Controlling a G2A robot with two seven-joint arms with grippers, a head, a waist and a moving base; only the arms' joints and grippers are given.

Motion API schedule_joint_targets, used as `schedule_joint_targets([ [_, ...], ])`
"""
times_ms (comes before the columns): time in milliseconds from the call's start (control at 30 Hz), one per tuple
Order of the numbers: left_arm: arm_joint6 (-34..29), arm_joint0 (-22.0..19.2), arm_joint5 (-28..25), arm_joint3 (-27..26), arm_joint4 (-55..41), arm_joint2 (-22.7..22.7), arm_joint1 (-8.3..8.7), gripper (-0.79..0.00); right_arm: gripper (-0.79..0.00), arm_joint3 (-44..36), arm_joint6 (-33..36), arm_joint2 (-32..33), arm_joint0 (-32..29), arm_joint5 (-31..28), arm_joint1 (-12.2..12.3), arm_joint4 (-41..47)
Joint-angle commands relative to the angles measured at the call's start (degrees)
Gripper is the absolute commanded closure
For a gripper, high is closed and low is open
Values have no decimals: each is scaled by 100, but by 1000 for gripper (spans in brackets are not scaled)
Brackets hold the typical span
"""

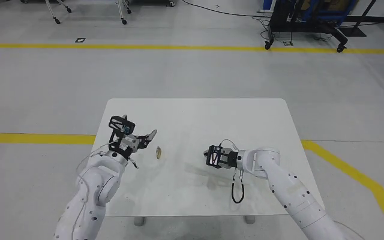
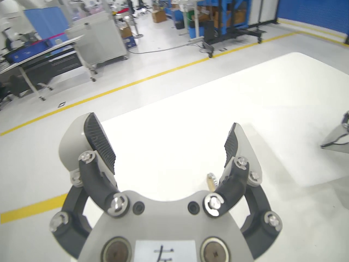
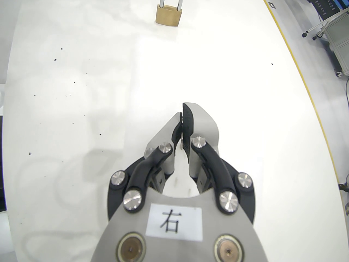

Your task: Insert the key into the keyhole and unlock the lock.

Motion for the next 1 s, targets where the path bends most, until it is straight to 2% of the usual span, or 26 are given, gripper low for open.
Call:
schedule_joint_targets([
  [0,-512,-596,-385,313,42,524,-51,-785,0,0,0,0,0,0,0,0],
  [67,-742,-1097,-635,690,70,948,-116,-785,0,0,0,0,0,0,0,0],
  [200,-564,-1814,-709,1549,250,1752,-289,-785,0,0,0,0,0,0,0,0],
  [433,-401,-2540,-597,2882,472,2793,-602,-785,0,0,0,0,0,0,0,0],
  [567,-503,-2737,-579,3362,617,3133,-725,-785,0,0,0,0,0,0,0,0],
  [733,-400,-2724,-403,3611,1142,3399,-783,-785,0,0,0,0,0,0,0,0],
  [967,-185,-2683,-320,3784,1210,3303,-786,-785,0,0,0,0,0,0,0,0],
])
